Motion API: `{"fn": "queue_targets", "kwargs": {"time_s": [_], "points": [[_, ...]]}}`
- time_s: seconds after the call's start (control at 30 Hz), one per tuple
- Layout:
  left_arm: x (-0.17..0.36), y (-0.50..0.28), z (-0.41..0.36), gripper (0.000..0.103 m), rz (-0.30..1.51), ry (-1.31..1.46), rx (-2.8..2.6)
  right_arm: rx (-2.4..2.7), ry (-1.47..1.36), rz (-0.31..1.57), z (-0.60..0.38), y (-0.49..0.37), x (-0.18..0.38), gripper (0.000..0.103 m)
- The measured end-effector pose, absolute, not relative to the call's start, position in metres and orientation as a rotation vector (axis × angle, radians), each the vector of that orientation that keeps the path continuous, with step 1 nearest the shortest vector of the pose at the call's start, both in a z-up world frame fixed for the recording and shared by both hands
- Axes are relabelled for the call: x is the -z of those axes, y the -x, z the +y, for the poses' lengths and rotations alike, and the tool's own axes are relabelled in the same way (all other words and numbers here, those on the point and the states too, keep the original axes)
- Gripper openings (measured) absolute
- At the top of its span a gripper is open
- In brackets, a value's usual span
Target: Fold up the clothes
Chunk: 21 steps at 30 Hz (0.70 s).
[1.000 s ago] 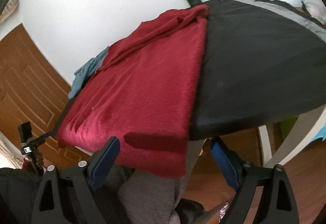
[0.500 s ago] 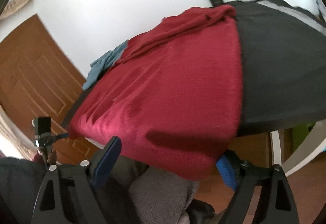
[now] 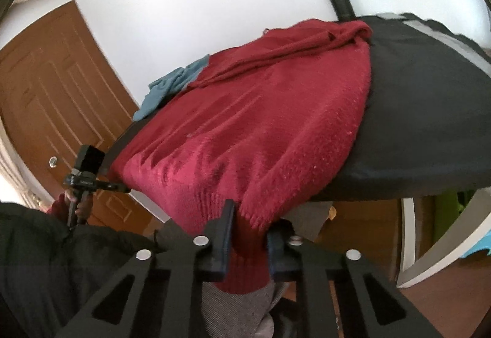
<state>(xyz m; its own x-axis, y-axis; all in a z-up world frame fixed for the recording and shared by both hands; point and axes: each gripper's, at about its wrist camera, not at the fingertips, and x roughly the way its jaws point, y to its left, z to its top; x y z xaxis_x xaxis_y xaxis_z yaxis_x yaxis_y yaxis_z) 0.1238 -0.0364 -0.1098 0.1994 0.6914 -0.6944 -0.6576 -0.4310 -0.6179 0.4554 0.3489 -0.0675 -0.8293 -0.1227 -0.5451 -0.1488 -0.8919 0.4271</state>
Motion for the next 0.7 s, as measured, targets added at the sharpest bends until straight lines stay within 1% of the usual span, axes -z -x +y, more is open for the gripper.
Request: {"fn": "queue_targets", "kwargs": {"time_s": [0.1,0.27,0.37,0.4,0.43,0.5,0.57,0.6,0.63,0.67,0.7], "points": [[0.098,-0.131,-0.037,0.008,-0.052,1.298,-1.505,-2.945,0.864,0.73,0.348,-0.459,0.062,0.017],[0.08,-0.132,-0.033,0.008,-0.079,1.255,-1.533,-3.01,0.771,0.833,0.354,-0.456,0.055,0.017],[0.084,-0.128,-0.028,0.013,-0.075,1.291,-1.539,-3.007,0.819,0.833,0.354,-0.448,0.059,0.017],[0.087,-0.127,-0.027,0.022,-0.072,1.303,-1.543,-3.002,0.827,0.847,0.356,-0.447,0.06,0.017],[0.089,-0.127,-0.026,0.046,-0.068,1.316,-1.546,-2.997,0.834,0.86,0.357,-0.447,0.062,0.017],[0.093,-0.123,-0.024,0.073,-0.1,1.346,-1.547,-2.991,0.841,0.868,0.358,-0.446,0.064,0.017],[0.091,-0.12,-0.025,0.073,-0.156,1.354,-1.539,-2.989,0.847,0.864,0.358,-0.445,0.063,0.018],[0.089,-0.12,-0.025,0.069,-0.176,1.349,-1.535,-2.987,0.852,0.862,0.358,-0.444,0.063,0.018],[0.088,-0.122,-0.025,0.057,-0.165,1.349,-1.534,-2.985,0.857,0.859,0.358,-0.444,0.063,0.018],[0.087,-0.124,-0.025,0.048,-0.155,1.349,-1.532,-2.985,0.86,0.858,0.358,-0.443,0.063,0.018],[0.086,-0.126,-0.025,0.03,-0.146,1.348,-1.531,-2.989,0.86,0.862,0.358,-0.443,0.064,0.018]]}}
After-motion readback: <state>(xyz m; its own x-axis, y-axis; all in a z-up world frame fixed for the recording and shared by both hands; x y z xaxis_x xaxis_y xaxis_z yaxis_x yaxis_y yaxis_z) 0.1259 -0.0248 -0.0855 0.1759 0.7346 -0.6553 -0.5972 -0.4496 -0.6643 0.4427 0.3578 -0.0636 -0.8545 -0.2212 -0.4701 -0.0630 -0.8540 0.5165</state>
